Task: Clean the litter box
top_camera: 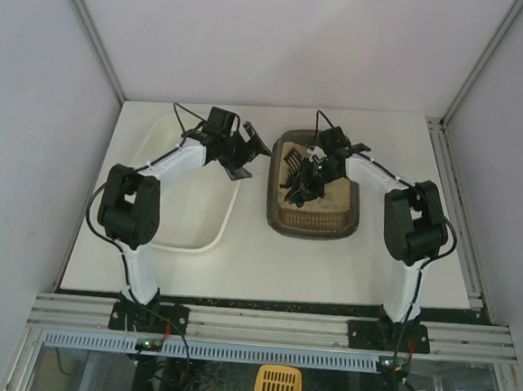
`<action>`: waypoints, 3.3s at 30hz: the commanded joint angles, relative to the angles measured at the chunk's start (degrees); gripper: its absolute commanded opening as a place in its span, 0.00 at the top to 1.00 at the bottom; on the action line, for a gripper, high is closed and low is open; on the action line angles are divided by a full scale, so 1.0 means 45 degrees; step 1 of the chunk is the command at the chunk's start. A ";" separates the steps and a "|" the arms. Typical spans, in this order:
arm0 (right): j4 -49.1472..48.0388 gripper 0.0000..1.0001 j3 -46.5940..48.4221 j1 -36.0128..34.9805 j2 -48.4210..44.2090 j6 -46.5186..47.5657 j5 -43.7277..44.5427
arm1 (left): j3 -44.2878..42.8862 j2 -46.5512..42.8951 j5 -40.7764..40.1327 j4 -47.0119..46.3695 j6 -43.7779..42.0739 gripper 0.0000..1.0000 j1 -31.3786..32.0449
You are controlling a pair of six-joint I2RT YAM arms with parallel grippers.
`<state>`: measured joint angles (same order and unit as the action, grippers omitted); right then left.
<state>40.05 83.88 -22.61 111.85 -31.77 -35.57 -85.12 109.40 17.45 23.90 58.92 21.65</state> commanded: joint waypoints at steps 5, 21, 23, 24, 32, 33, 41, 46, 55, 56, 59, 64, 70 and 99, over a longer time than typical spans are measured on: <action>-0.2153 1.00 -0.0510 0.0473 0.0069 -0.0379 -0.2390 | 0.0506 -0.1079 0.0205 -0.0688 -0.0527 0.00 -0.0885; -0.3126 1.00 -0.3720 0.2049 -0.3314 -0.0219 -0.1817 | 0.0383 -0.5161 -0.3830 0.1772 -0.6874 0.00 -0.0318; -0.3332 1.00 -0.3975 0.2047 -0.3627 -0.0214 -0.1977 | 0.0214 -0.5795 -0.4387 0.2361 -0.7856 0.00 -0.0319; -0.3529 1.00 -0.4186 0.2055 -0.3816 -0.0200 -0.2002 | 0.0231 -0.6133 -0.4814 0.2586 -0.8387 0.00 -0.0329; -1.1033 1.00 -0.8871 0.2269 -0.5862 -0.2518 -0.3888 | -0.0401 -0.7216 -0.8491 0.5297 -1.2091 0.00 -0.0716; -1.2791 1.00 -0.9332 0.2302 -0.5939 -0.3207 -0.4250 | -0.0317 -0.7263 -0.8691 0.5590 -1.2264 0.00 -0.0788; -1.7378 1.00 -1.0788 0.2567 -0.5836 -0.5667 -0.4428 | 0.1221 -0.7921 -0.9505 0.5790 -1.2471 0.00 -0.1660; -2.2620 1.00 -1.1885 0.3150 -0.4674 -0.8506 -0.4625 | 0.1166 -0.7878 -0.9135 0.5751 -1.2231 0.00 -0.1764; -2.5308 1.00 -1.1683 0.2776 -0.3064 -1.0058 -0.4894 | 0.1292 -0.7689 -0.8654 0.5707 -1.1963 0.01 -0.1757; -2.4560 1.00 -1.1483 0.2527 -0.3075 -0.9621 -0.4972 | 0.1308 -0.7691 -0.8596 0.5705 -1.1960 0.01 -0.1756; -2.1673 1.00 -1.0724 0.1598 -0.3504 -0.7938 -0.5296 | 0.1333 -0.7658 -0.8566 0.5724 -1.1959 0.01 -0.1745; -2.2492 1.00 -1.1860 0.3465 -0.4063 -0.8778 -0.4776 | 0.1511 -0.7644 -0.8457 0.5605 -1.1884 0.02 -0.1756; -2.1744 1.00 -1.1876 0.3064 -0.4022 -0.8277 -0.4877 | 0.1495 -0.7634 -0.8146 0.5644 -1.1842 0.03 -0.1733; -2.4935 1.00 -1.1823 0.3439 -0.2336 -1.0908 -0.4766 | 0.1673 -0.7653 -0.7860 0.5654 -1.2067 0.04 -0.1589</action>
<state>-68.29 29.41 -7.62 102.50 -80.38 -57.36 -78.50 76.05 -18.63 50.54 4.93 14.15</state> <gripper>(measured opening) 0.138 0.963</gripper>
